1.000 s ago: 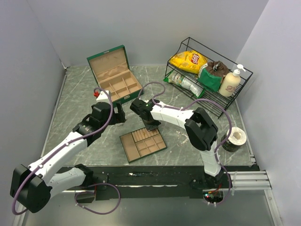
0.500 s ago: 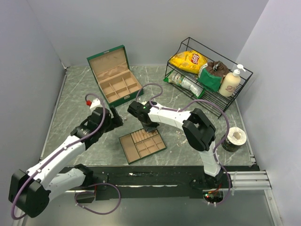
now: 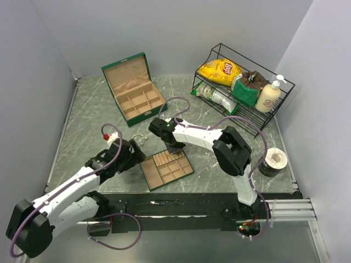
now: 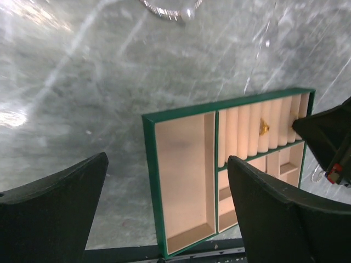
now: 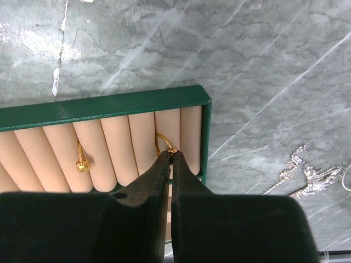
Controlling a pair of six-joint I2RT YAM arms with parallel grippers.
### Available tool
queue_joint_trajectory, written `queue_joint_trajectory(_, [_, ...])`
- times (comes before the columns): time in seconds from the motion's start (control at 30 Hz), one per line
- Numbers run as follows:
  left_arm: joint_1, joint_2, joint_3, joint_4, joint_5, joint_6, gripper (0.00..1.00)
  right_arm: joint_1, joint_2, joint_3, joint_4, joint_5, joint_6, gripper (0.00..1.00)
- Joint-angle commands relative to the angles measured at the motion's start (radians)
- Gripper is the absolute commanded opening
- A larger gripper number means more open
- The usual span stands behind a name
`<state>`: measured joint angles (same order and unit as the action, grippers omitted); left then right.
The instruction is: Organize the mixed jewelry
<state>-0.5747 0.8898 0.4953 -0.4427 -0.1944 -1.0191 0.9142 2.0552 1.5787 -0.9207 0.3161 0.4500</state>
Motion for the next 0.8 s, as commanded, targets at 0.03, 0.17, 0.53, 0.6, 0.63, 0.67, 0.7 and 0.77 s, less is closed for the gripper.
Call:
queue_joint_trajectory(0.03, [-0.050, 0.073, -0.017, 0.079, 0.042, -0.055, 0.95, 0.015, -0.004, 0.027, 0.013, 0.028, 0.019, 0.08])
queue_joint_trajectory(0.17, [-0.076, 0.115, -0.041, 0.149, 0.053, -0.073, 0.88, 0.018, -0.004, 0.024, 0.011, 0.026, 0.018, 0.08])
queue_joint_trajectory(0.53, [-0.083, 0.169, -0.097, 0.236, 0.061, -0.072, 0.44, 0.020, -0.006, 0.020, 0.022, 0.014, 0.023, 0.09])
queue_joint_trajectory(0.6, [-0.083, 0.202, -0.089, 0.248, 0.065, -0.064, 0.36, 0.020, -0.006, 0.020, 0.022, 0.012, 0.023, 0.09])
queue_joint_trajectory(0.63, [-0.083, 0.216, -0.086, 0.265, 0.069, -0.065, 0.35, 0.020, -0.006, 0.018, 0.023, 0.012, 0.024, 0.09])
queue_joint_trajectory(0.67, [-0.083, 0.241, -0.078, 0.274, 0.073, -0.062, 0.32, 0.018, -0.006, 0.017, 0.023, 0.012, 0.026, 0.09])
queue_joint_trajectory(0.7, [-0.085, 0.253, -0.072, 0.282, 0.078, -0.058, 0.30, 0.020, -0.010, 0.017, 0.023, 0.012, 0.026, 0.09])
queue_joint_trajectory(0.77, [-0.086, 0.282, -0.054, 0.291, 0.079, -0.053, 0.26, 0.020, -0.010, 0.017, 0.025, 0.011, 0.026, 0.09])
